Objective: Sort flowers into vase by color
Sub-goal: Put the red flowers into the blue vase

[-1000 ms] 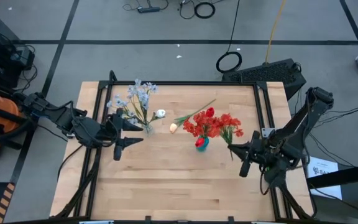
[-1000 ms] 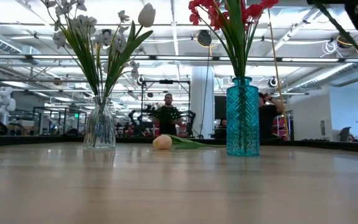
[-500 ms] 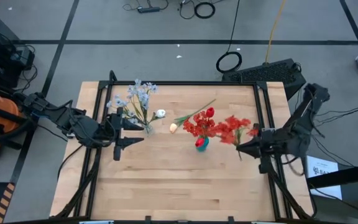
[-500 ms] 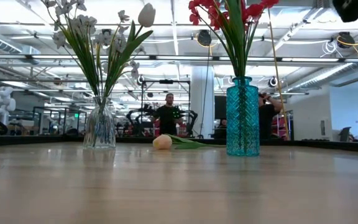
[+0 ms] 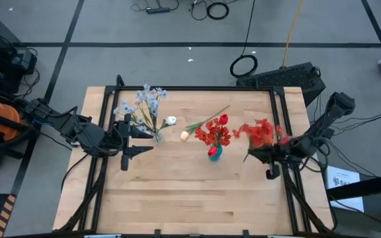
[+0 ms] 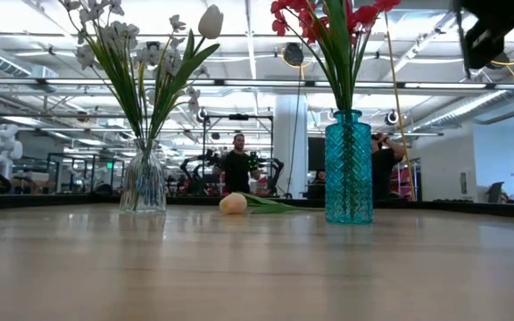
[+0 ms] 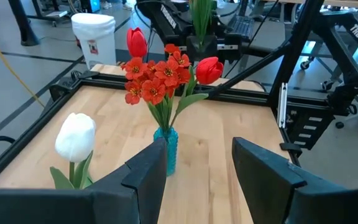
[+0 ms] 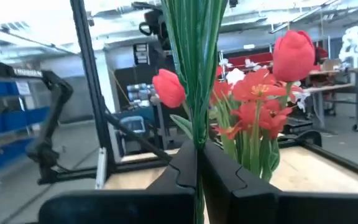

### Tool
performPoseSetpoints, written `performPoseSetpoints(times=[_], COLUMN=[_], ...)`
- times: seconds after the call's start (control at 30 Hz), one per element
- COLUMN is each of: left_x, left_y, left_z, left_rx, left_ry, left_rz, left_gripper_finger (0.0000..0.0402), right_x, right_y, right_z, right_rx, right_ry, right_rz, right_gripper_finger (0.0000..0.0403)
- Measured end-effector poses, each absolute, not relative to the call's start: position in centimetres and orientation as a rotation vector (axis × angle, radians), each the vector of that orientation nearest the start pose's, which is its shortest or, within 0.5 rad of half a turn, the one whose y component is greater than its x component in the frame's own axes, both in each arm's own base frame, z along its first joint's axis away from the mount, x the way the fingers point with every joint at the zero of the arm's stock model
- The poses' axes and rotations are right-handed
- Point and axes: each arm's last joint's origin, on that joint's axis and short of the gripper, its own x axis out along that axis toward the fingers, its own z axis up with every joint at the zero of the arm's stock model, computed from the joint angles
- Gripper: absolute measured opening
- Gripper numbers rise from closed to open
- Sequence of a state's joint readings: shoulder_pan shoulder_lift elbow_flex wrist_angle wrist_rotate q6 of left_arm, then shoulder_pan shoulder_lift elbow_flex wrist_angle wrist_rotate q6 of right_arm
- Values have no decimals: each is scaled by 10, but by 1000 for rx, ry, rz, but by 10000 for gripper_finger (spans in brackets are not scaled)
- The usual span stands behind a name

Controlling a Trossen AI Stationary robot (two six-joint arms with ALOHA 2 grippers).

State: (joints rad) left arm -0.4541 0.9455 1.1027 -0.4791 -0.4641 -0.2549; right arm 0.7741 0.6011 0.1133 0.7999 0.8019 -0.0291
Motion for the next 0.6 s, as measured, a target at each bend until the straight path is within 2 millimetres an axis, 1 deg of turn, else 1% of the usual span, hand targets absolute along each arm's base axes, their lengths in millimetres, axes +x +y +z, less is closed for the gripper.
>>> performPoseSetpoints(times=[0.13,0.27,0.4,0.6], left_x=[174,173,173,173], left_y=[-70,-70,-70,-70], left_z=[385,385,385,385], left_rx=[-108,-99,-97,-97], left_ry=[285,285,287,287], left_rz=[51,55,57,57], left_gripper_finger=[187,187,187,187], right_x=[119,133,147,160], right_y=[76,74,70,63], right_z=[220,227,228,230], right_rx=[123,84,57,43], right_ry=[-216,-247,-240,-328], right_rz=[-31,-31,-73,-31], right_gripper_finger=[0,0,0,0])
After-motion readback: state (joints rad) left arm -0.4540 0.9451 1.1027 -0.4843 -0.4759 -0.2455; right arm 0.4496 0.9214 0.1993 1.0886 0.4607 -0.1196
